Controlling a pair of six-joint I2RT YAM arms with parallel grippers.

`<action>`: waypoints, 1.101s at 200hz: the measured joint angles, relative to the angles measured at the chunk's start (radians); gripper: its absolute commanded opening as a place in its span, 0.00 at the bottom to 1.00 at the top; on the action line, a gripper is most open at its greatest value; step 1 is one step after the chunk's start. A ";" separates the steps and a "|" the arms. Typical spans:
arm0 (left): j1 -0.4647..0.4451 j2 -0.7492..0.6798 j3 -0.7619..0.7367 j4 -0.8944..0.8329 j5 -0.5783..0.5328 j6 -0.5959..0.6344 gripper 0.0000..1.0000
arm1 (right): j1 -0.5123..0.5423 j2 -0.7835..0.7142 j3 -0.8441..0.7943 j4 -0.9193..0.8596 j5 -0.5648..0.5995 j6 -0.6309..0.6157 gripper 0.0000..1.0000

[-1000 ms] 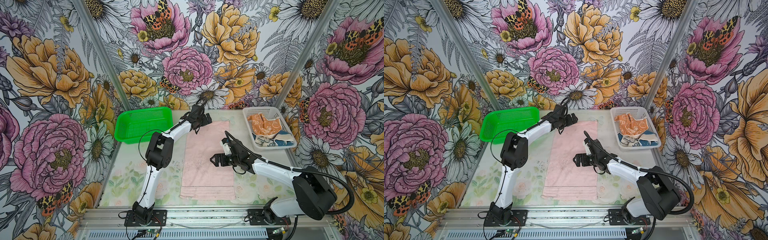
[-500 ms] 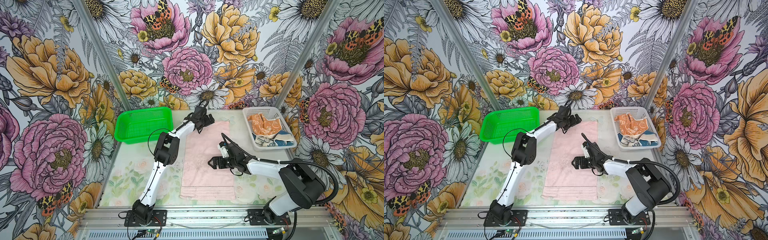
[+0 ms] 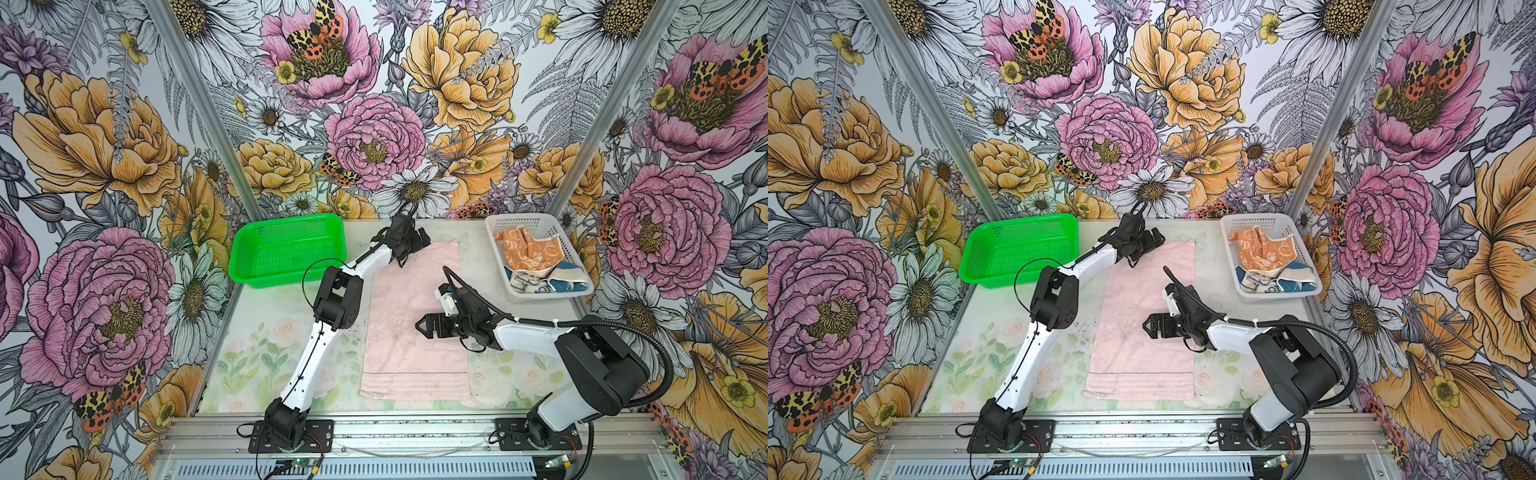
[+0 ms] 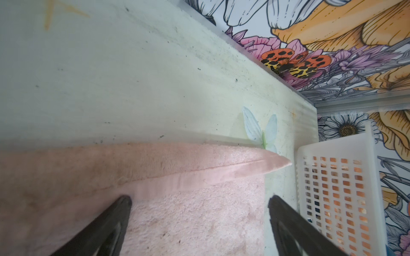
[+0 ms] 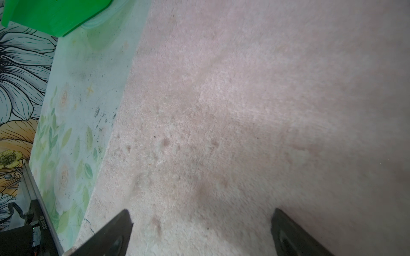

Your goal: Fold and stack the towels

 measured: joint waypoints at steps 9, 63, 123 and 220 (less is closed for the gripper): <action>0.000 0.006 0.003 0.018 -0.001 -0.009 0.99 | 0.000 0.000 -0.003 0.006 -0.002 0.000 0.99; 0.008 0.092 0.063 0.200 -0.010 -0.053 0.99 | 0.000 -0.003 -0.025 0.039 -0.003 -0.010 0.99; 0.063 0.260 0.267 0.364 0.021 -0.049 0.99 | 0.000 0.000 -0.027 0.046 -0.004 -0.024 0.98; 0.148 -0.208 -0.322 0.473 0.074 0.132 0.99 | 0.000 -0.013 0.020 -0.075 0.008 -0.037 0.98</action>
